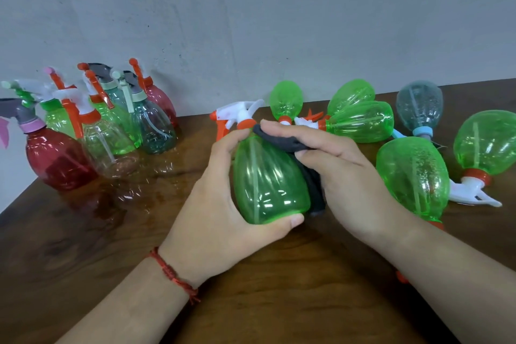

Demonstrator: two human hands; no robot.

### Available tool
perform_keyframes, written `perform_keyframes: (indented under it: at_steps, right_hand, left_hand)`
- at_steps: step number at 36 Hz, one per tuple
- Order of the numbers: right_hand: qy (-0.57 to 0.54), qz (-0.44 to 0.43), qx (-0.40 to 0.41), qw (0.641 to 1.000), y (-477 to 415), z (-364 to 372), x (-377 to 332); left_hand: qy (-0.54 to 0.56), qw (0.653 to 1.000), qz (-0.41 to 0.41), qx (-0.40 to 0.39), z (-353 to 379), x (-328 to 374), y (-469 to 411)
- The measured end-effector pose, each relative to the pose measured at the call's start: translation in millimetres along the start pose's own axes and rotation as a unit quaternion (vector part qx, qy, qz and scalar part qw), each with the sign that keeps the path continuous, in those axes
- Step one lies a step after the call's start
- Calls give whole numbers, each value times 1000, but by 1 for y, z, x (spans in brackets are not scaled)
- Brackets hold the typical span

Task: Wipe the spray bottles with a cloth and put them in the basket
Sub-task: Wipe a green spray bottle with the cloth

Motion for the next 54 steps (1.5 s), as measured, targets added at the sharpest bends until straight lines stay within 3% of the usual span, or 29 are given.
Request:
perform_keyframes:
  at_steps: [11, 17, 25, 30, 40, 48, 54]
  right_hand:
    - [180, -103, -122, 971, 5, 1, 0]
    - [219, -89, -107, 966, 7, 1, 1]
    - [59, 69, 30, 995, -2, 1, -3]
    - [-59, 74, 63, 994, -2, 2, -2]
    - [79, -14, -39, 996, 5, 4, 6]
    - [196, -79, -130, 969, 12, 11, 4]
    - [205, -69, -98, 971, 12, 9, 7]
  left_hand:
    - [86, 983, -122, 104, -8, -14, -12]
    - [47, 993, -92, 50, -5, -13, -9]
    - [5, 999, -5, -34, 1, -5, -1]
    - [46, 998, 5, -33, -4, -13, -3]
    - [-107, 994, -14, 9, -8, -20, -11]
    - [-7, 981, -125, 148, -20, -20, -18]
    - [-10, 989, -104, 100, -16, -21, -16]
Point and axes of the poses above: each hand's wrist, its own y-axis away from the middle knuckle, its own z-axis out of the palm, x = y × z, the point moved 1 cm from there along -y, towards the middle knuckle, and after that the axes turned 14 degrees about -z, right-handed, at the moved point
